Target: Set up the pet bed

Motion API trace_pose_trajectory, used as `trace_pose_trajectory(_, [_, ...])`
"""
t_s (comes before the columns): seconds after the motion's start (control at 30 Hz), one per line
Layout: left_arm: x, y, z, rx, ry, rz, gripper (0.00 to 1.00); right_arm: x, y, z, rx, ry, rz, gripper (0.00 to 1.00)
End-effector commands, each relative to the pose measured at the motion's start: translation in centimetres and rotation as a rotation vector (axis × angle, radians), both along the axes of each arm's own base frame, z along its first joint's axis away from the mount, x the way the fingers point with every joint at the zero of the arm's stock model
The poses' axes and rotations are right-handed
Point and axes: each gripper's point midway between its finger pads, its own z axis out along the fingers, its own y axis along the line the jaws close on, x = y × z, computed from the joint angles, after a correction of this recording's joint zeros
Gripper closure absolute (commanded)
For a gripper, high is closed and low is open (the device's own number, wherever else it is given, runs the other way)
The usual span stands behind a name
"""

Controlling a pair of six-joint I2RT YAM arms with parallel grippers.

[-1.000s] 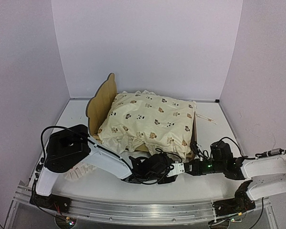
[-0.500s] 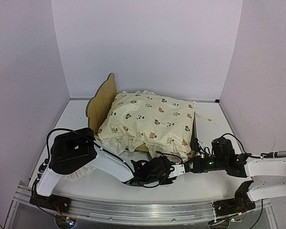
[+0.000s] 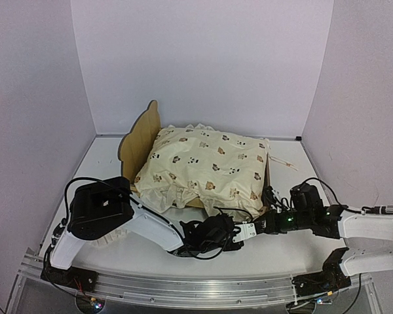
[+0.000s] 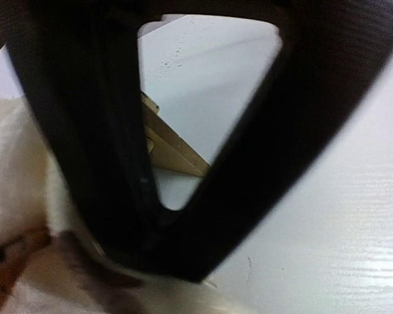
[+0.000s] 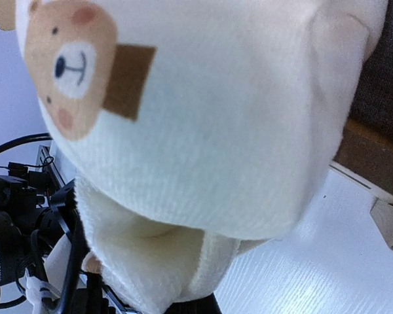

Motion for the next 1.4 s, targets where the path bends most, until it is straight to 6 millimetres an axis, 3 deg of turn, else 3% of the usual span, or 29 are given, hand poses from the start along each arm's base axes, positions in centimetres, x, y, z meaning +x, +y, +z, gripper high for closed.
trace_pose_trajectory(0.0, [0.1,-0.3,0.6,-0.033,-0.031,0.005,1.0,1.2,0.0,2.3,0.0,-0.04,-0.043,1.0])
trace_pose_trajectory(0.13, [0.1,0.0,0.8,-0.036,-0.03,0.012,1.0,1.6,-0.8,2.7,-0.041,-0.044,-0.081,1.0])
trace_pose_trajectory(0.4, [0.2,0.1,0.9,-0.05,-0.033,0.018,0.81,2.1,-1.2,3.7,-0.062,-0.053,-0.109,1.0])
trace_pose_trajectory(1.37, [2.4,-1.4,1.1,-0.102,-0.092,0.031,0.86,2.3,-0.8,4.2,-0.048,-0.027,-0.114,1.0])
